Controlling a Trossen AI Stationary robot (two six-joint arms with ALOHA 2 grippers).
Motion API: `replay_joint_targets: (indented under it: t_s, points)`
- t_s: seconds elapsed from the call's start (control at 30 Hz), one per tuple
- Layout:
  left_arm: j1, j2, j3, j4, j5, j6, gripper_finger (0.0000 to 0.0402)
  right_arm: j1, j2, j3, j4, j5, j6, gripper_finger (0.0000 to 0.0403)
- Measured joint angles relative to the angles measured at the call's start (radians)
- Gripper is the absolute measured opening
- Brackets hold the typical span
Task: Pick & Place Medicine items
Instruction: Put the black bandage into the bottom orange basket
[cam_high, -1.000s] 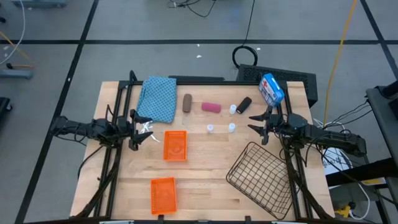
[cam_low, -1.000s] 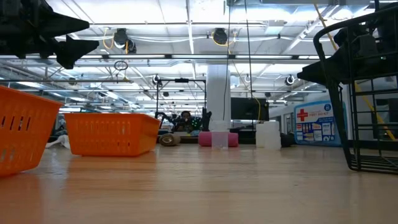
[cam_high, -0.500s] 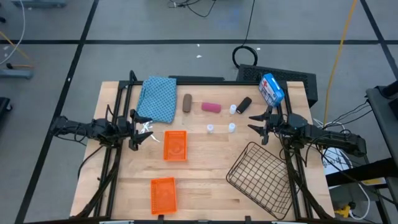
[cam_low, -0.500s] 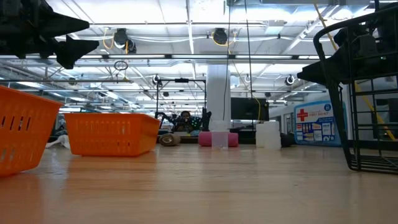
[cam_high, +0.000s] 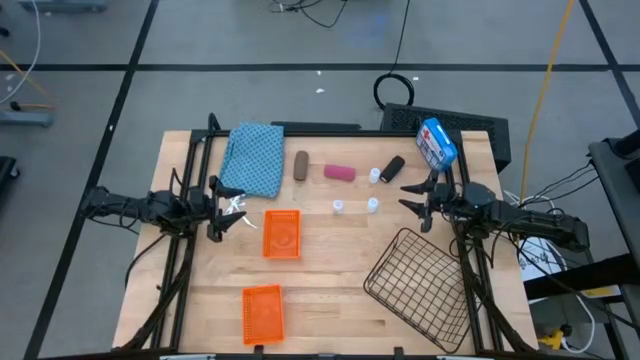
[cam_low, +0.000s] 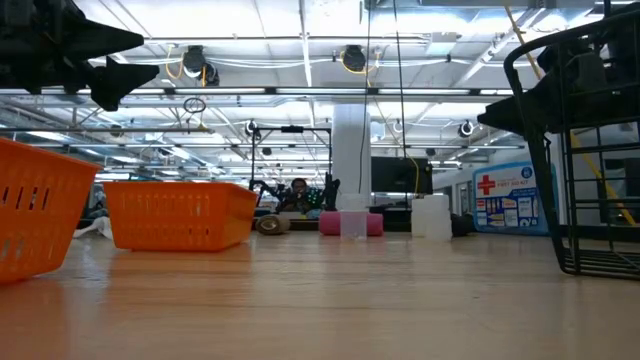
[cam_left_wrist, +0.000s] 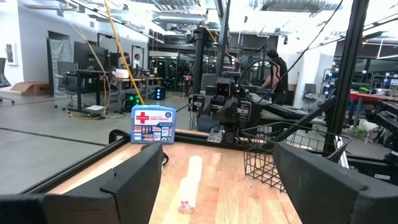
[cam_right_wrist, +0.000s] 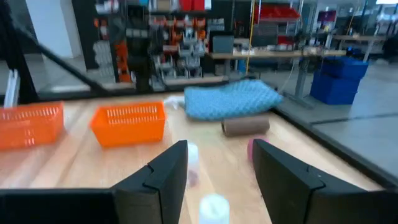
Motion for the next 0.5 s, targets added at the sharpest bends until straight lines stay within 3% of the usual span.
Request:
replay_joint_targets:
  t_s: [0.27, 0.5]
  points:
    - [0.000, 0.000, 0.000, 0.000, 0.000, 0.000, 0.0310, 0.000, 0.000, 0.000, 0.096, 0.019, 0.428, 0.0169]
    - [0.000, 0.000, 0.000, 0.001, 0.000, 0.000, 0.0310, 0.000, 0.000, 0.000, 0.120, 0.046, 0.466, 0.0169]
